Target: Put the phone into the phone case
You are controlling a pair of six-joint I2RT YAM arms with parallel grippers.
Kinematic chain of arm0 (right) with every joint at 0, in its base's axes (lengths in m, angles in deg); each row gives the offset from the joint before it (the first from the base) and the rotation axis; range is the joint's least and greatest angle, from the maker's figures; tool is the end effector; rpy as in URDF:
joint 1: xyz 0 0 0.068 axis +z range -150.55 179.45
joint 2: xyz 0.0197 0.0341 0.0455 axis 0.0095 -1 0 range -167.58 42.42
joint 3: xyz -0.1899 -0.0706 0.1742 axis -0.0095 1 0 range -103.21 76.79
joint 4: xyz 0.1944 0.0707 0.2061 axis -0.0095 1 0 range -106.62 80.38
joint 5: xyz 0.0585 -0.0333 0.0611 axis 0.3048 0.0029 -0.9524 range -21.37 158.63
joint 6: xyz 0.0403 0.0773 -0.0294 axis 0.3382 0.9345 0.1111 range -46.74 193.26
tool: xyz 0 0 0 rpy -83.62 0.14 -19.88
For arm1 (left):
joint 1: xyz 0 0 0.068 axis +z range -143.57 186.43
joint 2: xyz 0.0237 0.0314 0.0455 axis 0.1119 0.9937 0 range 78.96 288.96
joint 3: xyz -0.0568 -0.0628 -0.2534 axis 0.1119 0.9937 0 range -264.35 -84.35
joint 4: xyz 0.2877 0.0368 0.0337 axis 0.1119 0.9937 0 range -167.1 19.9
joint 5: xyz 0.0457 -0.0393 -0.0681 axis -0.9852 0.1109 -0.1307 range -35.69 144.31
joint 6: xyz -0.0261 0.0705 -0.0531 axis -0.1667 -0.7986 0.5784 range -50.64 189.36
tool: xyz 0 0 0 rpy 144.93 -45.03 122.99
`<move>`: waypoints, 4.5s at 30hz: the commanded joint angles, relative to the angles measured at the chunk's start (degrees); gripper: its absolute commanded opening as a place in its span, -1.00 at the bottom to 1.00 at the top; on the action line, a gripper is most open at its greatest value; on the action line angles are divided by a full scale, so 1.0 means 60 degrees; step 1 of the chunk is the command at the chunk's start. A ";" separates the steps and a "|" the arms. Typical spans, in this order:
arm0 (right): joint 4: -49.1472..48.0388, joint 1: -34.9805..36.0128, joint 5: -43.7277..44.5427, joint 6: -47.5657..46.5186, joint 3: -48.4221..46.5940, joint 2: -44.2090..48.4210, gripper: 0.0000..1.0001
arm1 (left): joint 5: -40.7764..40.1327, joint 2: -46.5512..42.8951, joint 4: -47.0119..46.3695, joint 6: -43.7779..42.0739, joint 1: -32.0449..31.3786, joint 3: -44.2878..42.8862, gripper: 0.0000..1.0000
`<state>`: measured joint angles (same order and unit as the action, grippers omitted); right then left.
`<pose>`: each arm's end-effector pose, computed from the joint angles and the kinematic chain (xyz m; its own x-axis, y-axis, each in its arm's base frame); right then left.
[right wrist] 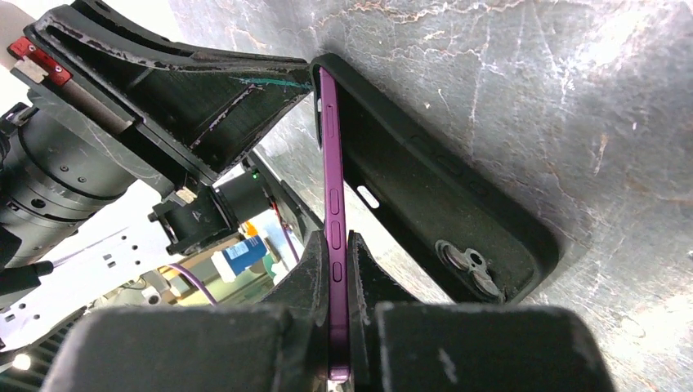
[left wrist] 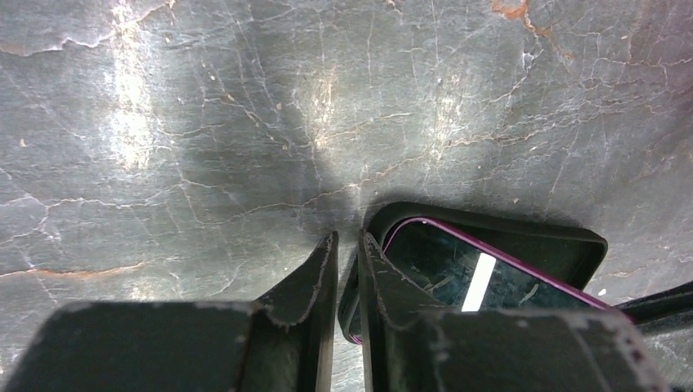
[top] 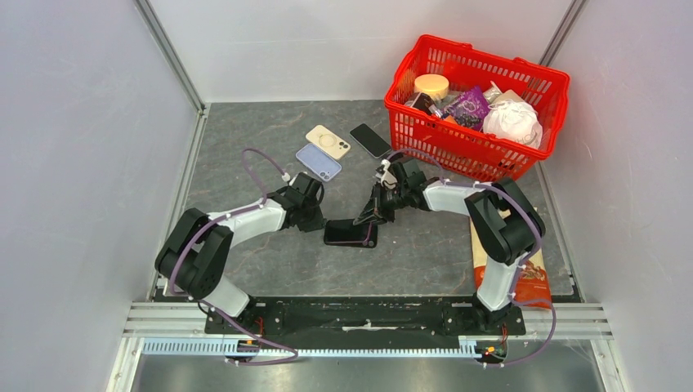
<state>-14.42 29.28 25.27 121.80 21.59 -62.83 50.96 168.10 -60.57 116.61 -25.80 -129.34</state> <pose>0.3137 0.2453 0.0824 -0.9984 0.0557 0.0015 0.0332 0.5740 0.8182 0.2848 -0.1739 0.0850 -0.8738 -0.3157 -0.3699 -0.1966 0.9250 -0.3251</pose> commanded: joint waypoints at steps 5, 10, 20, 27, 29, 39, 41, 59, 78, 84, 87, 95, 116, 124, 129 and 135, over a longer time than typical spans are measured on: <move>0.1239 -0.0027 0.1401 -0.1139 -0.0869 -0.0891 -0.96 | 0.0242 -0.0417 0.0336 -0.0403 -0.0072 0.0175 -0.48; 0.1516 -0.0070 0.1747 -0.1302 -0.0976 -0.1003 -0.79 | -0.0095 -0.1158 0.0747 -0.0403 -0.0064 0.0186 -0.40; 0.1923 -0.0075 0.2317 -0.1323 -0.1329 -0.1176 -0.36 | 0.1653 -0.1417 -0.0082 -0.0570 -0.0390 0.0087 -0.28; 0.2585 -0.0075 0.3292 -0.1398 -0.1581 -0.0641 0.07 | 0.2171 -0.0776 -0.0803 -0.0274 -0.0476 0.0218 -0.32; 0.2787 -0.0067 0.3559 -0.1417 -0.1668 -0.0461 0.16 | 0.2183 -0.0635 -0.0837 -0.0257 -0.0495 0.0204 -0.32; 0.3534 -0.0071 0.4643 -0.1612 -0.1832 0.0397 0.42 | 0.1863 0.0003 -0.0779 -0.0126 -0.0486 0.0182 -0.35; 0.3677 -0.0071 0.4943 -0.1644 -0.1775 0.0617 0.43 | 0.1792 0.0028 -0.0760 -0.0125 -0.0481 0.0204 -0.35; 0.3151 0.1047 0.6111 -0.0814 0.0569 0.2600 0.06 | -0.0014 -0.1753 0.0838 -0.0476 -0.0412 -0.0049 -0.28; 0.3115 0.2186 0.7072 -0.0530 -0.0022 0.1673 -0.67 | 0.1558 -0.0732 -0.1503 -0.0652 -0.0049 0.1007 -0.16; 0.3247 0.2566 0.7443 -0.0558 -0.0290 0.1307 -0.75 | 0.1632 -0.0524 -0.1602 -0.0543 -0.0049 0.1133 -0.21; 0.3328 0.2792 0.7743 -0.0547 -0.0293 0.1134 -0.76 | 0.1484 -0.0399 -0.1475 -0.0464 -0.0049 0.1184 -0.25; 0.3037 0.3531 0.8114 -0.0158 -0.0142 0.0288 -0.90 | 0.1430 -0.0078 -0.1483 -0.0288 -0.0063 0.1277 -0.31; 0.1927 0.4505 0.8061 0.1205 0.0977 -0.1324 -1.00 | 0.1236 0.0146 -0.0925 -0.0372 -0.0064 0.0768 -0.35; 0.2339 0.4441 0.8298 0.0899 0.0691 -0.1179 -0.91 | 0.1177 0.0209 -0.0720 -0.0458 -0.0065 0.0593 -0.35; 0.2652 0.3748 0.8157 0.0415 0.0691 -0.0165 -0.69 | 0.1073 0.0097 -0.0472 -0.0564 -0.0066 0.0462 -0.35; 0.3009 0.3339 0.8179 0.0039 0.0492 0.0132 -0.54 | 0.1043 0.0062 -0.0318 -0.0623 -0.0063 0.0381 -0.35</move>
<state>7.41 49.74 81.20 121.75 20.94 -54.52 59.13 166.35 -63.01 114.05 -25.69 -126.57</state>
